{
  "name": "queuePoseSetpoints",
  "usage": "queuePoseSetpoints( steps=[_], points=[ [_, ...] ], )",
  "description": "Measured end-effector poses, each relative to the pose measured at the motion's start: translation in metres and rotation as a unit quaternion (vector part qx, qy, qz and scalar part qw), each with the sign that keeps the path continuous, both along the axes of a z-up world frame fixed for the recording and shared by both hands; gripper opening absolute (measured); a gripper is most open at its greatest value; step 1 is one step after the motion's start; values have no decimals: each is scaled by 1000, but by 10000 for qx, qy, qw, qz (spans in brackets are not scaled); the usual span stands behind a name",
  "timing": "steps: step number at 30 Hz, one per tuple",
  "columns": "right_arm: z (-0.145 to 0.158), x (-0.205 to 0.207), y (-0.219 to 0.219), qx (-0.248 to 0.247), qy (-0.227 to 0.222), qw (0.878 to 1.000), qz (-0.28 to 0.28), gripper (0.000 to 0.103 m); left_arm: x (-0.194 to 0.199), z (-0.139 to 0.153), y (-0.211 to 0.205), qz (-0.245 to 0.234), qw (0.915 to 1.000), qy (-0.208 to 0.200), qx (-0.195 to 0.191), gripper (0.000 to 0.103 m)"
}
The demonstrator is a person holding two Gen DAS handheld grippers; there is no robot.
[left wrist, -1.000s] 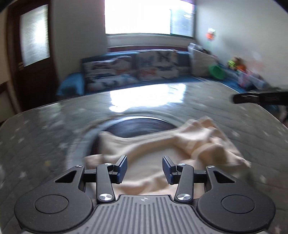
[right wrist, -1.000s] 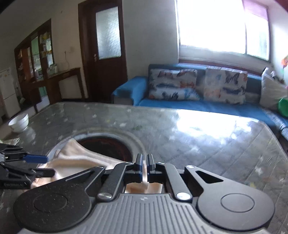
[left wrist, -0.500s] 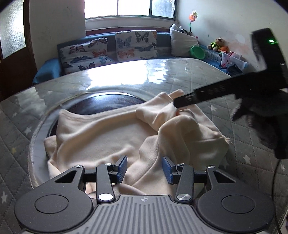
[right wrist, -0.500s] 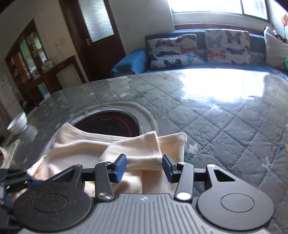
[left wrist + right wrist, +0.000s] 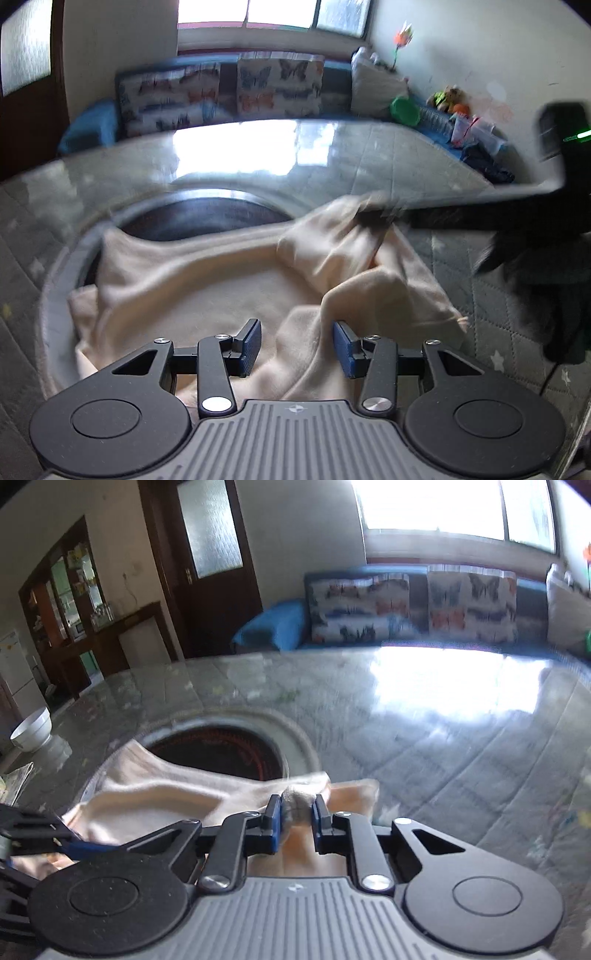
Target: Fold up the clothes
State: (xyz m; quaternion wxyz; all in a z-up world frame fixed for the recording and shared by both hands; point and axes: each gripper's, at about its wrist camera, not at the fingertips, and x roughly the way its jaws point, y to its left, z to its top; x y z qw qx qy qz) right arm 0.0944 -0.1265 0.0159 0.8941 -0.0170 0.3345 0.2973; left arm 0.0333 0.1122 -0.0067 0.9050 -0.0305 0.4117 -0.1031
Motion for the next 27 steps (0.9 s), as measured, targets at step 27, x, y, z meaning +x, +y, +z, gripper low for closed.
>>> queuePoseSetpoints(
  steps=[27],
  points=[
    [54, -94, -163, -311, -810, 9877, -1299, 14, -152, 29, -44, -1291, 9889, -529, -517, 9]
  ],
)
